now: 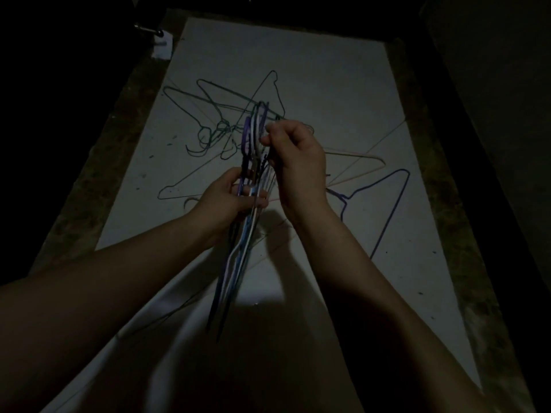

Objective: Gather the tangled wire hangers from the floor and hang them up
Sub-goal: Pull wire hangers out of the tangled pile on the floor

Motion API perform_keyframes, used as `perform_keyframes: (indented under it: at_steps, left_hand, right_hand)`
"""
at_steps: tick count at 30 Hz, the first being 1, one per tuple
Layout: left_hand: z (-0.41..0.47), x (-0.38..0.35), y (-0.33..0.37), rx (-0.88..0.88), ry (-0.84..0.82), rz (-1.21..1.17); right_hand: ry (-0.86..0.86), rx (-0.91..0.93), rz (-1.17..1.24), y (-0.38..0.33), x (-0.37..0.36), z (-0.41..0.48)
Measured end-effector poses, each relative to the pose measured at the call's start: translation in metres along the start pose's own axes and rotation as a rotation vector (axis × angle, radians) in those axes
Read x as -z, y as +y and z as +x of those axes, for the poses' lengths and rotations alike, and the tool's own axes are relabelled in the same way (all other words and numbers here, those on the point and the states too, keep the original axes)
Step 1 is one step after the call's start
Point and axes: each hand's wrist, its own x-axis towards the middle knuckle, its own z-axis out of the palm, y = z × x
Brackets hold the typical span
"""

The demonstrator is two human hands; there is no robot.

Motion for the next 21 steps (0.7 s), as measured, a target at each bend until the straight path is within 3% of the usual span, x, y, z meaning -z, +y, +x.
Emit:
perform_keyframes:
  at_steps: [4, 7, 16, 21]
  left_hand:
    - [0.0, 0.001, 0.0, 0.076, -0.034, -0.102]
    - [-0.001, -0.001, -0.001, 0.058, -0.046, -0.041]
    - [0.003, -0.009, -0.007, 0.082, 0.037, -0.059]
    - [0.005, -0.01, -0.008, 0.085, 0.034, -0.045]
  right_hand:
    - [0.011, 0.034, -0.06, 0.002, 0.005, 0.001]
    - [0.028, 0.017, -0.034, 0.005, 0.006, 0.002]
    - [0.096, 0.025, -0.059, 0.02, 0.018, 0.0]
    - [0.362, -0.062, -0.145, 0.054, 0.064, 0.002]
